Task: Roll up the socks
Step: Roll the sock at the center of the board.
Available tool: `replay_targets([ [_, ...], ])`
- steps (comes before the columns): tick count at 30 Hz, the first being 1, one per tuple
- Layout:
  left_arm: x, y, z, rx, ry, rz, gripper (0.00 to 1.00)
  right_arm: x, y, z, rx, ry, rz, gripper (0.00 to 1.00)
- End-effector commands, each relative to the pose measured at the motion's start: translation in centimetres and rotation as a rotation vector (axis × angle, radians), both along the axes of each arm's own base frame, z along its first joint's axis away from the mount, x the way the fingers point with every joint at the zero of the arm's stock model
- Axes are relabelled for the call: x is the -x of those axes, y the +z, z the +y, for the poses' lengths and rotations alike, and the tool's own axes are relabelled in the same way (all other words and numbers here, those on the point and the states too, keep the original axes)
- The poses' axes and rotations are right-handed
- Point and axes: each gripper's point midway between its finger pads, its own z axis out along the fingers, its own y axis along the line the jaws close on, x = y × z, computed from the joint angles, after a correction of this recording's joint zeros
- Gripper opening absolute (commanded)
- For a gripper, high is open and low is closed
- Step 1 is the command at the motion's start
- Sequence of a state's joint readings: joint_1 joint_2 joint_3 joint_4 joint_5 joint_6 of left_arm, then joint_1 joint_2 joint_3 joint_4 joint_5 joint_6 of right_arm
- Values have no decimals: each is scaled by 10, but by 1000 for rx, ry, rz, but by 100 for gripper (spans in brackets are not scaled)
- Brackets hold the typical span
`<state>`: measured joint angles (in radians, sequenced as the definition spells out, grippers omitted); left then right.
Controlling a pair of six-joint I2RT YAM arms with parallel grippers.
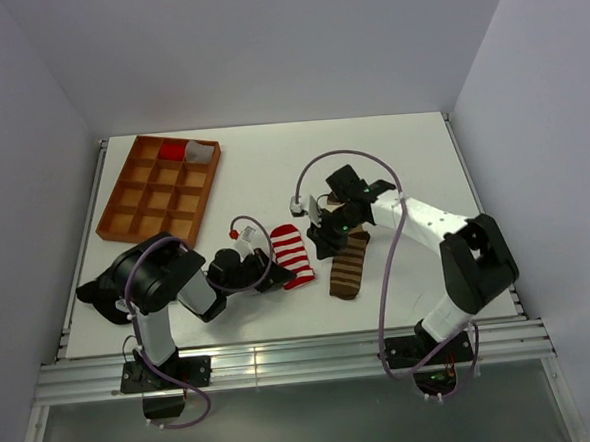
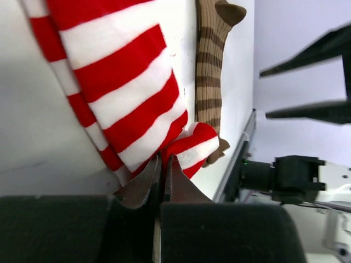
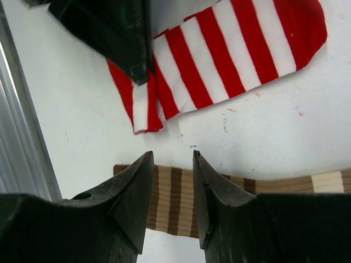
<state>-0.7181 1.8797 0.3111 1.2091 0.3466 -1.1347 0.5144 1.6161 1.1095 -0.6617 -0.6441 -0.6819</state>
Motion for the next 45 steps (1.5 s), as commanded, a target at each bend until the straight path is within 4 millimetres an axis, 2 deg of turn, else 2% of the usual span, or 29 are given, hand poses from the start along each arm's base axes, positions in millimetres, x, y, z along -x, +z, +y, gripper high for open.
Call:
replay_targets([
  [1, 54, -71, 36, -184, -24, 351, 0, 0, 16, 5, -92, 104, -163, 43],
  [2, 56, -72, 37, -184, -21, 369, 0, 2, 24, 6, -116, 117, -203, 44],
  [3, 55, -74, 36, -186, -17, 390, 0, 9, 19, 3, -118, 135, -205, 45],
  [7, 64, -80, 38, -210, -29, 469, 0, 19, 21, 3, -120, 182, -275, 47],
  [10, 70, -85, 42, -246, -32, 525, 1, 30, 14, 6, -88, 221, -323, 48],
  [11, 75, -87, 44, -258, -39, 549, 0, 36, 6, 7, -76, 233, -334, 48],
  [12, 75, -87, 45, -263, -36, 559, 0, 47, 2, 14, -71, 272, -346, 48],
  [14, 77, -89, 46, -281, -42, 568, 0, 53, -9, 16, -36, 292, -398, 48],
  [15, 79, -91, 48, -294, -42, 580, 0, 64, -12, 24, -37, 330, -408, 48],
  [18, 79, -91, 48, -303, -46, 587, 0, 71, -21, 30, -13, 361, -439, 48],
  [25, 78, -88, 44, -290, -67, 586, 0, 73, -36, 37, 47, 384, -491, 45],
  [30, 80, -90, 44, -292, -76, 591, 0, 66, -36, 39, 56, 366, -540, 45],
  [42, 75, -85, 45, -284, -72, 578, 0, 70, -56, 31, 153, 400, -526, 45],
  [45, 72, -84, 44, -279, -70, 570, 0, 67, -61, 29, 185, 393, -531, 39],
])
